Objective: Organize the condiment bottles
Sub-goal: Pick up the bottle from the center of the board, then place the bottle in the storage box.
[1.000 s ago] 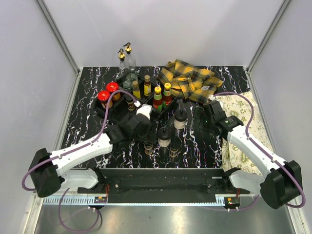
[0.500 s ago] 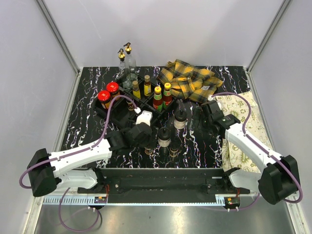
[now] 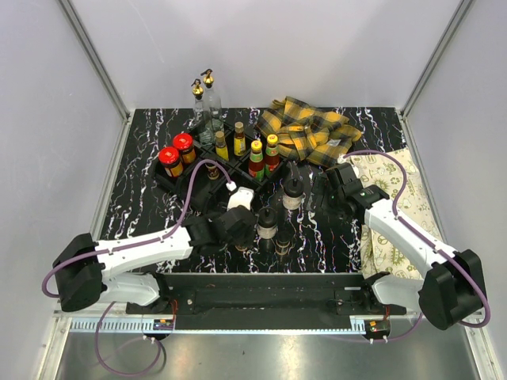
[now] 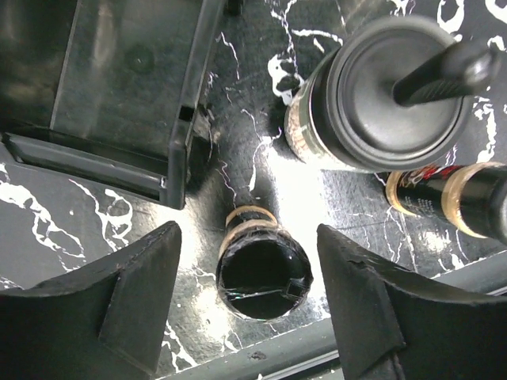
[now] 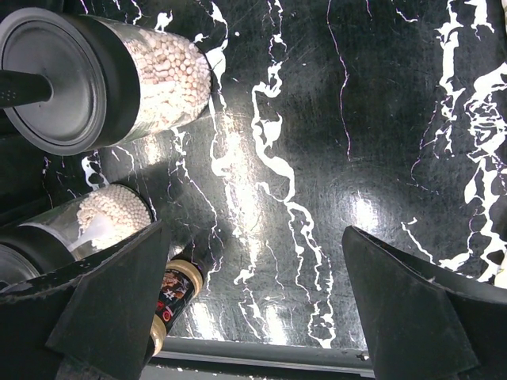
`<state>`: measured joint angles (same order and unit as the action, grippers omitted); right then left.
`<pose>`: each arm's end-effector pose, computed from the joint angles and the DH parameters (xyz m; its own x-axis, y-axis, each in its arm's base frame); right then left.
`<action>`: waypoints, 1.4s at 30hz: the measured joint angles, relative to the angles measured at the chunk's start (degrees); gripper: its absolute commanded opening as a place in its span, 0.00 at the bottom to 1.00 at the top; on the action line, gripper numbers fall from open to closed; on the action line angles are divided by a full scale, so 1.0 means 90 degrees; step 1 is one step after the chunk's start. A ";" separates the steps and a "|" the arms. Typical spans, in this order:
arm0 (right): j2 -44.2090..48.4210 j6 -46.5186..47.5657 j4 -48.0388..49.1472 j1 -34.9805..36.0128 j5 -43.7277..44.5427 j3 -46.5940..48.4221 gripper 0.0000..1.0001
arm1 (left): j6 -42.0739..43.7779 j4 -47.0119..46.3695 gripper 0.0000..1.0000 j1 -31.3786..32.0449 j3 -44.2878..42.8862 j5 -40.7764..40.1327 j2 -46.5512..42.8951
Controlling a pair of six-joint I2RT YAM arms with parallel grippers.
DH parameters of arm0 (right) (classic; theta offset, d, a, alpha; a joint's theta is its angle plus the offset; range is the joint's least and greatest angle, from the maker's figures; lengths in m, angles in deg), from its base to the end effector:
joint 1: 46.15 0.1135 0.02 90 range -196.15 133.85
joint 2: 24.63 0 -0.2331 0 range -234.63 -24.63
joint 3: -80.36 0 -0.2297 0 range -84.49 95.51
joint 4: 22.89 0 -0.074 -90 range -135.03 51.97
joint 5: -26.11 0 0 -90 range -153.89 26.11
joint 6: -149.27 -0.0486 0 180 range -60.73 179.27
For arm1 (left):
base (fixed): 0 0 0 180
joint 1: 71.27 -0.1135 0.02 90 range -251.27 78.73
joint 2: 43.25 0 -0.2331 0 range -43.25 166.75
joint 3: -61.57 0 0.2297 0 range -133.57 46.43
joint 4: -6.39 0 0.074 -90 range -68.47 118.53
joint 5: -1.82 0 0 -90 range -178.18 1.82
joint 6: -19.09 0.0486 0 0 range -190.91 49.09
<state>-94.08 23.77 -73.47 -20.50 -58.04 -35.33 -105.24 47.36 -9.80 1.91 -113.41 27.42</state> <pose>0.2148 0.0976 0.2101 -0.8264 0.2440 -0.5074 0.1241 0.9580 0.2585 0.1333 -0.2018 0.1967 -0.6882 0.1978 -0.6980 0.3406 0.9376 -0.0701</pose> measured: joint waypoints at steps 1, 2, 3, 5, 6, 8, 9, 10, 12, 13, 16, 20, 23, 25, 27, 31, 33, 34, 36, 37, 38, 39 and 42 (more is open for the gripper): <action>0.0000 -0.0007 0.0007 0.0000 0.0000 0.0000 1.00 | -0.0024 -0.0007 0.69 0.0015 0.0034 0.0010 0.0002; 0.0000 -0.0019 0.0012 0.0000 0.0000 0.0000 1.00 | -0.0036 -0.0019 0.68 0.0032 0.0063 0.0015 0.0002; 0.0000 -0.0024 0.0010 0.0000 0.0000 0.0000 1.00 | -0.0056 -0.0034 0.67 0.0044 0.0083 0.0017 0.0002; -0.0012 -0.0032 0.0012 0.0000 -0.0002 0.0000 1.00 | -0.0097 -0.0053 0.65 0.0063 0.0117 0.0019 0.0002; -0.0024 -0.0039 0.0012 0.0000 -0.0005 0.0000 1.00 | -0.0112 -0.0053 0.61 0.0068 0.0119 0.0022 0.0007; -0.0056 -0.0041 0.0012 0.0000 -0.0029 0.0000 1.00 | -0.0151 -0.0085 0.58 0.0080 0.0119 0.0022 0.0012; -0.0073 -0.0044 0.0012 0.0000 -0.0056 0.0000 1.00 | -0.0155 -0.0092 0.52 0.0083 0.0119 0.0022 0.0019; -0.0087 -0.0044 0.0012 0.0000 -0.0066 0.0000 1.00 | -0.0160 -0.0097 0.49 0.0087 0.0119 0.0022 0.0029; -0.0095 -0.0044 0.0012 -0.0002 -0.0090 0.0000 1.00 | -0.0165 -0.0097 0.38 0.0087 0.0119 0.0019 0.0041; -0.0095 -0.0044 0.0015 -0.0002 -0.0095 0.0000 1.00 | -0.0180 -0.0095 0.28 0.0087 0.0121 0.0017 0.0041; -0.0095 -0.0044 0.0015 -0.0002 -0.0097 0.0000 1.00 | -0.0170 -0.0092 0.04 0.0087 0.0119 0.0012 0.0041; -0.0095 -0.0044 0.0015 -0.0005 -0.0097 0.0000 1.00 | -0.0170 0.0012 0.00 0.0087 0.0092 0.0012 0.0022; -0.0092 -0.0044 0.0015 -0.0005 -0.0097 0.0000 1.00 | -0.0141 0.0233 0.00 0.0087 0.0015 0.0002 -0.0131; -0.0092 -0.0044 0.0015 -0.0007 -0.0097 0.0000 1.00 | -0.0117 0.0391 0.00 0.0090 -0.0075 -0.0034 -0.0389; -0.0087 -0.0044 0.0015 -0.0007 -0.0097 0.0000 1.00 | -0.0073 0.0525 0.00 0.0092 -0.0192 -0.0129 -0.0675; -0.0058 -0.0044 0.0015 -0.0007 -0.0100 0.0000 1.00 | 0.0005 0.0818 0.00 0.0092 -0.0636 -0.0629 -0.1163; -0.0039 -0.0046 0.0015 -0.0007 -0.0097 0.0000 1.00 | 0.0049 0.0918 0.00 0.0056 -0.0843 -0.0984 -0.1270; -0.0029 -0.0046 0.0015 -0.0007 -0.0097 0.0000 1.00 | 0.0083 0.0971 0.00 0.0022 -0.0930 -0.1132 -0.1292; -0.0015 -0.0046 0.0015 -0.0007 -0.0097 0.0000 1.00 | 0.0199 0.1056 0.00 -0.0170 -0.1093 -0.1345 -0.1294; -0.0005 -0.0044 0.0015 -0.0007 -0.0097 0.0000 1.00 | 0.0255 0.1090 0.00 -0.0282 -0.1156 -0.1433 -0.1292; 0.0005 -0.0044 0.0015 -0.0007 -0.0097 0.0000 1.00 | 0.0318 0.1156 0.00 -0.0478 -0.1256 -0.1481 -0.1292; 0.0010 -0.0044 0.0012 -0.0007 -0.0097 0.0000 1.00 | 0.0393 0.1188 0.00 -0.0712 -0.1360 -0.1532 -0.1290; 0.0044 -0.0044 0.0012 -0.0007 -0.0100 0.0000 1.00 | 0.0612 0.1137 0.00 -0.1416 -0.1661 -0.1588 -0.1290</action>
<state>-93.69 23.37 -73.36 -20.57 -58.94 -35.33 -99.73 57.59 -22.54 -13.04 -127.71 15.82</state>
